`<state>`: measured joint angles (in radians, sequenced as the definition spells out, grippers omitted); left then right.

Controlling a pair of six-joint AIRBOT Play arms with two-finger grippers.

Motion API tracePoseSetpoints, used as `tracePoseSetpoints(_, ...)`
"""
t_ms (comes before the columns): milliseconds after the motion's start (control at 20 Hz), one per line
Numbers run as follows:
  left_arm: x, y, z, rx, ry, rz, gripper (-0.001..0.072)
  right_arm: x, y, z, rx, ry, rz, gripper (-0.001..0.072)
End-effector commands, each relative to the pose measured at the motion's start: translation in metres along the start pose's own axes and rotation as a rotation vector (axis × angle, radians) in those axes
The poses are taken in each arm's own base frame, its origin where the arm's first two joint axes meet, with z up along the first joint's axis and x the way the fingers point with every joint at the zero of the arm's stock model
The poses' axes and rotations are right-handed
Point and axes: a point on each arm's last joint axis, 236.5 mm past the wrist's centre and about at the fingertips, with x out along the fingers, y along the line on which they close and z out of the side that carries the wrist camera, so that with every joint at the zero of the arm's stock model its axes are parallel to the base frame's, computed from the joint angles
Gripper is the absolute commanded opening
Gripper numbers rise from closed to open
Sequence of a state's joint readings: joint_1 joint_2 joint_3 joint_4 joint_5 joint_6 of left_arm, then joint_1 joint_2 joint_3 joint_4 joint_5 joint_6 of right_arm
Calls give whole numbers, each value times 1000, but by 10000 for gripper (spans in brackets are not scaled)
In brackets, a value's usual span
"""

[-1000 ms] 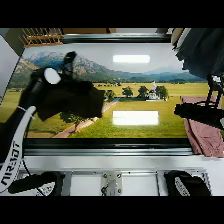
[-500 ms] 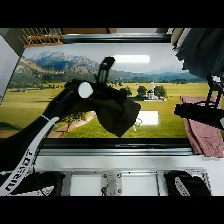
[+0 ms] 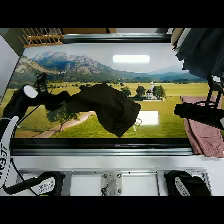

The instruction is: Fold the clothes and pants, and hang the long-sleeved shirts on hangers.

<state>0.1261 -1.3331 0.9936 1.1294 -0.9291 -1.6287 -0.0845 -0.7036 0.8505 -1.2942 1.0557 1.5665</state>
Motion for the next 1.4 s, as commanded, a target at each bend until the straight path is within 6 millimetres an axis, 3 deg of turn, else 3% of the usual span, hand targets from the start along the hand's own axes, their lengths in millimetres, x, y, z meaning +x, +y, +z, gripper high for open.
tracePoseSetpoints(0,15,65,-20,-266,8,7,681,-1,19,1,48,0,81,24)
tracePoseSetpoints(150,25,66,-20,-333,-35,-20,681,-2,37,2,93,2,158,24)
tracePoseSetpoints(300,34,54,-13,-295,-68,-23,681,-1,37,1,94,6,156,25)
tracePoseSetpoints(550,68,19,-9,-215,47,-41,681,1,36,1,95,12,155,25)
tracePoseSetpoints(750,90,4,-10,-181,121,-45,679,1,35,-2,91,23,149,23)
tracePoseSetpoints(800,93,2,-11,-183,133,-44,492,1,33,-5,87,35,143,23)
tracePoseSetpoints(850,94,1,-10,-183,134,-45,221,2,31,-9,79,49,133,22)
tracePoseSetpoints(900,92,0,-7,-179,128,-48,-2,3,31,-15,58,69,123,21)
tracePoseSetpoints(1050,73,-4,6,-159,77,-60,3,20,47,-49,22,155,95,20)
tracePoseSetpoints(1200,52,-16,16,-104,27,-84,3,57,77,-111,64,290,80,31)
tracePoseSetpoints(1250,46,-19,19,-96,12,-90,3,69,91,-131,75,333,100,179)
tracePoseSetpoints(1300,42,-22,21,-88,1,-96,3,80,107,-150,76,373,127,493)
tracePoseSetpoints(1350,38,-25,22,-80,-7,-100,3,92,125,-167,69,406,160,698)
